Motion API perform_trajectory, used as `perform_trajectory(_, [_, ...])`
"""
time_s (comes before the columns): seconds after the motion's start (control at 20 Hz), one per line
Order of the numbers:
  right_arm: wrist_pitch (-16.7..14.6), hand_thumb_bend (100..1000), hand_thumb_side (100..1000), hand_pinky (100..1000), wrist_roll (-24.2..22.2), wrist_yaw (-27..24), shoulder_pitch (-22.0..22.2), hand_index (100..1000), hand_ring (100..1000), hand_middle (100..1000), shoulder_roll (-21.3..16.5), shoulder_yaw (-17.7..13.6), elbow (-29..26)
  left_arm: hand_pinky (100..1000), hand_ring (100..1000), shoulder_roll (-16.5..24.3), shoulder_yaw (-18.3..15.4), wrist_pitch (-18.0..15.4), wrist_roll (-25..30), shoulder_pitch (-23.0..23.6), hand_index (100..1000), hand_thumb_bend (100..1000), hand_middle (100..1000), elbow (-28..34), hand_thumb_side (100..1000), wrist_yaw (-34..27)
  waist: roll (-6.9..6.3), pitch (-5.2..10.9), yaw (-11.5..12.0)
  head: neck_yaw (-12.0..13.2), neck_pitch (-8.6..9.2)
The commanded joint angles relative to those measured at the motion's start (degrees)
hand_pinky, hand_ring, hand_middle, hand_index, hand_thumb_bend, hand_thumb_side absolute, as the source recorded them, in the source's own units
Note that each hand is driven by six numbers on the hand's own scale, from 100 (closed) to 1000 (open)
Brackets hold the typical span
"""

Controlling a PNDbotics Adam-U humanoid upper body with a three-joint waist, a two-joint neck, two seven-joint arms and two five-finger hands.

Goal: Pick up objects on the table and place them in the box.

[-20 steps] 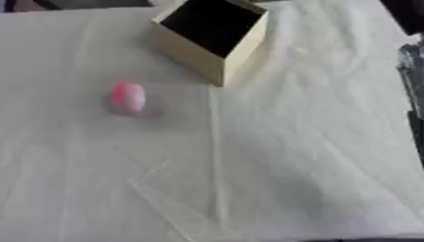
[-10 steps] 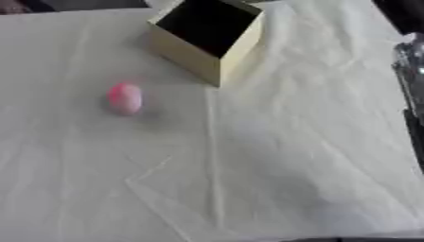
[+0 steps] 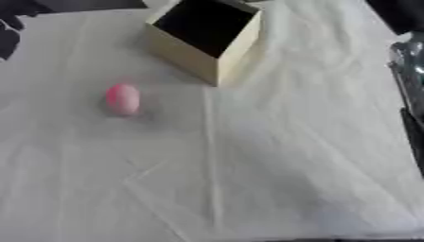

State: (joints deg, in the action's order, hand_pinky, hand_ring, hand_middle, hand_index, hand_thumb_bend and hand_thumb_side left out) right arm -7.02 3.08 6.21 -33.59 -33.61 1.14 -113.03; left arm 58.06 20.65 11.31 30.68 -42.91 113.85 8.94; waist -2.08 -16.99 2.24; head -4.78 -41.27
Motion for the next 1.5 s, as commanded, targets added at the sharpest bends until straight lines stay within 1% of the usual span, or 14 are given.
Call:
perform_trajectory(0.05, [-0.1,100,772,797,-0.2,-0.2,-0.8,778,665,608,-1.4,-0.1,-0.3,753,776,1.3,0.0,0.5,4.4,-1.3,891,105,806,0.7,785,1.0,-0.03,1.29,0.0,-0.3,0.28])
perform_trajectory(0.1, [-0.1,100,772,797,-0.2,-0.2,-0.8,778,665,608,-1.4,-0.1,-0.3,754,779,1.1,0.1,0.7,5.4,-1.5,893,128,806,0.7,769,1.4,-0.03,1.29,0.0,-0.3,0.30])
perform_trajectory(0.2, [-0.1,100,772,797,-0.2,-0.3,-0.7,778,665,607,-1.3,-0.1,-0.3,759,786,0.9,0.0,0.7,7.0,-1.9,895,180,809,0.7,697,2.4,-0.02,1.29,0.0,-0.4,0.30])
perform_trajectory(0.25, [-0.1,100,772,797,-0.3,-0.3,-0.7,778,665,607,-1.3,-0.1,-0.3,768,797,0.7,0.1,0.8,7.7,-2.0,892,245,812,0.7,609,2.7,-0.03,1.29,0.0,-0.5,0.27])
perform_trajectory(0.35, [-0.1,100,773,797,-0.3,-0.3,-0.7,778,664,607,-1.3,-0.1,-0.3,781,812,0.4,0.3,0.7,9.2,-2.4,874,349,803,0.7,547,3.5,-0.05,1.29,0.0,-0.5,0.30])
perform_trajectory(0.4, [0.0,100,773,797,-0.3,-0.3,-0.7,778,664,607,-1.3,-0.1,-0.2,785,819,0.2,0.4,0.5,10.1,-2.6,866,373,806,0.7,526,4.0,-0.05,1.30,0.0,-0.4,0.33])
perform_trajectory(0.45, [0.0,100,773,797,-0.4,-0.4,-0.7,778,664,607,-1.2,0.0,-0.2,787,822,0.1,0.6,0.4,11.0,-2.9,863,377,807,0.7,520,4.6,-0.06,1.31,0.0,-0.5,0.33])
perform_trajectory(0.5, [0.0,100,772,797,-0.4,-0.4,-0.7,778,664,607,-1.2,0.0,-0.2,796,837,-0.1,0.7,0.2,11.9,-3.1,852,359,809,0.7,441,5.4,-0.06,1.34,0.0,-0.4,0.30])
perform_trajectory(0.55, [0.0,100,773,797,-0.4,-0.4,-0.7,778,664,607,-1.2,0.0,-0.2,796,838,-0.3,1.0,-0.1,12.8,-3.5,852,352,808,0.5,428,6.3,-0.05,1.37,0.0,-0.4,0.26])
perform_trajectory(0.65, [0.0,100,773,797,-0.5,-0.5,-0.7,778,664,606,-1.1,0.0,-0.2,791,840,-0.7,1.4,-0.5,14.1,-4.0,847,285,806,-0.2,300,7.7,-0.05,1.43,-0.1,-0.4,0.21])
perform_trajectory(0.7, [0.0,100,773,797,-0.5,-0.5,-0.6,778,664,606,-1.1,0.0,-0.2,790,840,-0.8,1.8,-0.7,14.5,-4.2,849,264,808,-0.6,262,8.2,-0.06,1.44,-0.1,-0.3,0.17])
perform_trajectory(1.05, [0.0,100,773,797,-0.6,-0.6,-0.6,777,664,606,-1.0,0.1,-0.2,775,841,-1.6,3.9,-2.0,15.4,-5.2,848,308,805,-2.8,220,11.8,-0.14,1.46,-0.2,-0.3,-0.03])
perform_trajectory(1.2, [0.0,100,773,797,-0.6,-0.6,-0.6,777,663,605,-0.9,0.0,-0.2,776,848,-2.1,5.1,-2.3,14.9,-5.3,850,348,808,-4.1,246,13.5,-0.13,1.47,-0.3,-0.3,0.01])
perform_trajectory(1.5, [-0.1,100,773,798,-0.9,-0.7,-0.7,775,663,604,-0.8,0.2,-0.1,782,863,-2.6,8.0,-3.9,16.6,-5.4,846,396,814,-7.0,276,16.7,-0.10,1.47,-0.4,-0.1,0.06])
